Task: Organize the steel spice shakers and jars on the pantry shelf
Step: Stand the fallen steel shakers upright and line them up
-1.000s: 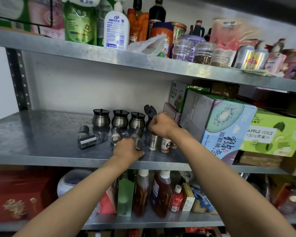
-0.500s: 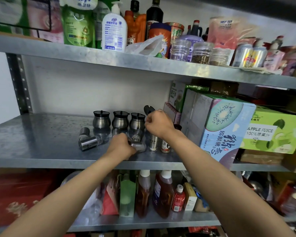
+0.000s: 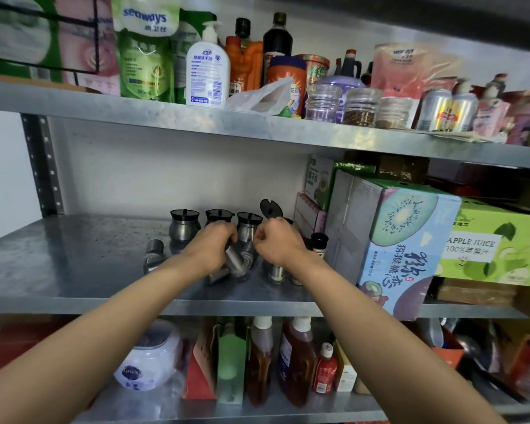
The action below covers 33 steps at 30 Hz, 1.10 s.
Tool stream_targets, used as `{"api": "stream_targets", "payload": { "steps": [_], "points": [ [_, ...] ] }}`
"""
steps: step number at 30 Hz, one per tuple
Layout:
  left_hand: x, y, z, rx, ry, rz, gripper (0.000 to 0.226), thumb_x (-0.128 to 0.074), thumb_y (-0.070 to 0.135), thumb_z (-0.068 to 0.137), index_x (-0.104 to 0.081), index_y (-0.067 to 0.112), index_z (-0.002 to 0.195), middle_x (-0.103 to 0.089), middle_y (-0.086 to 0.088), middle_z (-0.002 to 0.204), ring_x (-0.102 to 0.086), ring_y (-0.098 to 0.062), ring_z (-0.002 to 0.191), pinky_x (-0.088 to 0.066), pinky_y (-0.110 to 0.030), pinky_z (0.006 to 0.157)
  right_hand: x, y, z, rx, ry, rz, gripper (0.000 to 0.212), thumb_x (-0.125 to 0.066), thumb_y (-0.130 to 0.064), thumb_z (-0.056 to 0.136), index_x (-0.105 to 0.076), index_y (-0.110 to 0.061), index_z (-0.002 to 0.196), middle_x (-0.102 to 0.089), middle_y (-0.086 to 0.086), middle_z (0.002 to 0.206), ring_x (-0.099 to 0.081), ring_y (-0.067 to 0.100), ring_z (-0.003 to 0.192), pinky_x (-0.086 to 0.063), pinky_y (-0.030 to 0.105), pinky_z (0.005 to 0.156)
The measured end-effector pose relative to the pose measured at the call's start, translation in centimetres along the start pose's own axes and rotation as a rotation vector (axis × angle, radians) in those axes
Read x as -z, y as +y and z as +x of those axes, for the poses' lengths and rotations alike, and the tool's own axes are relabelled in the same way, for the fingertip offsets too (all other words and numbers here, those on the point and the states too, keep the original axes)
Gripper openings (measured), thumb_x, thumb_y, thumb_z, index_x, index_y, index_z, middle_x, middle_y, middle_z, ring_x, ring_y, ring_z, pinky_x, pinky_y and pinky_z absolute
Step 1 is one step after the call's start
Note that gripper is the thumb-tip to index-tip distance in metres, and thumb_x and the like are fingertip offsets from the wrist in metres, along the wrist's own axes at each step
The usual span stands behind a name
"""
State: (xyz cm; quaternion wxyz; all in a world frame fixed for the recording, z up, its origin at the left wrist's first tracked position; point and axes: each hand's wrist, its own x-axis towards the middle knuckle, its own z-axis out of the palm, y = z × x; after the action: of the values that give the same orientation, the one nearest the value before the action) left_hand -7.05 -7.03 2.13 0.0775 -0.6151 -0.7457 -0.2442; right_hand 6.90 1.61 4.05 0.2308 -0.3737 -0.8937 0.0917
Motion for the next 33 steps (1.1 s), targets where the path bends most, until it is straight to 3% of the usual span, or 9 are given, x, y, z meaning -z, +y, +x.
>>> {"api": "stream_targets", "payload": {
  "steps": [3, 8, 14, 17, 21, 27, 33],
  "points": [
    [1.1, 0.6, 1.3, -0.158, -0.103, 0.080, 0.038, -0.048, -0.011, 0.070, -0.058, 0.013, 0.097, -0.057, -0.005, 0.100, -0.054, -0.024, 0.093, -0.044, -0.031, 0.077, 0.2, 0.5, 0.1, -0.019, 0.042, 0.007, 0.013, -0.057, -0.018, 0.078, -0.069, -0.020, 0.075, -0.070, 0.013, 0.092, -0.065, 0.033, 0.089, -0.044, 0.026, 0.067],
    [0.2, 0.7, 1.9, -0.339, -0.197, 0.211, 0.041, -0.046, -0.012, 0.067, -0.054, 0.017, 0.095, -0.054, -0.003, 0.099, -0.055, -0.022, 0.091, -0.048, -0.039, 0.079, 1.1, 1.4, 0.5, -0.154, 0.182, 0.051, 0.019, -0.057, -0.021, 0.080, -0.073, -0.011, 0.084, -0.072, 0.013, 0.088, -0.067, 0.034, 0.086, -0.052, 0.030, 0.069],
    [-2.1, 0.4, 1.5, -0.414, -0.216, 0.199, 0.042, -0.047, -0.014, 0.067, -0.050, 0.016, 0.096, -0.051, -0.003, 0.101, -0.053, -0.022, 0.094, -0.047, -0.039, 0.079, 1.8, 2.5, 0.0, -0.242, 0.199, 0.120, 0.018, -0.056, -0.018, 0.080, -0.072, -0.011, 0.083, -0.071, 0.011, 0.085, -0.067, 0.032, 0.082, -0.044, 0.026, 0.063],
    [-2.5, 0.2, 1.6, -0.410, -0.208, 0.190, 0.056, -0.045, -0.015, 0.069, -0.049, 0.017, 0.115, -0.050, -0.005, 0.116, -0.053, -0.025, 0.107, -0.047, -0.039, 0.088, 1.8, 2.7, -0.1, -0.245, 0.203, 0.129, 0.020, -0.056, -0.021, 0.082, -0.073, -0.011, 0.085, -0.072, 0.010, 0.086, -0.067, 0.031, 0.082, -0.049, 0.028, 0.065],
    [-2.9, 0.2, 1.4, -0.403, -0.170, 0.249, 0.074, -0.042, -0.015, 0.076, -0.035, 0.015, 0.143, -0.044, -0.009, 0.139, -0.047, -0.026, 0.125, -0.041, -0.033, 0.100, 1.4, 2.9, -0.1, -0.232, 0.178, 0.138, 0.019, -0.054, -0.019, 0.082, -0.071, -0.010, 0.082, -0.071, 0.010, 0.083, -0.067, 0.030, 0.080, -0.052, 0.029, 0.066],
    [-2.6, -0.8, 1.0, -0.298, -0.118, 0.168, 0.077, -0.055, -0.011, 0.075, -0.031, 0.012, 0.145, -0.043, -0.010, 0.143, -0.045, -0.025, 0.131, -0.036, -0.030, 0.108, 1.0, 2.2, -0.2, -0.179, 0.175, 0.122, 0.019, -0.053, -0.019, 0.083, -0.068, -0.009, 0.077, -0.072, 0.012, 0.085, -0.067, 0.032, 0.082, -0.056, 0.032, 0.071],
    [-0.6, -2.6, -0.2, -0.074, 0.060, 0.029, 0.073, -0.059, -0.010, 0.075, -0.039, 0.012, 0.141, -0.046, -0.012, 0.143, -0.045, -0.027, 0.131, -0.038, -0.035, 0.110, 0.1, 1.2, 0.2, -0.029, -0.021, 0.145, 0.013, -0.058, -0.016, 0.087, -0.071, -0.016, 0.089, -0.072, 0.007, 0.098, -0.066, 0.026, 0.094, -0.055, 0.035, 0.083]
  ]
}}
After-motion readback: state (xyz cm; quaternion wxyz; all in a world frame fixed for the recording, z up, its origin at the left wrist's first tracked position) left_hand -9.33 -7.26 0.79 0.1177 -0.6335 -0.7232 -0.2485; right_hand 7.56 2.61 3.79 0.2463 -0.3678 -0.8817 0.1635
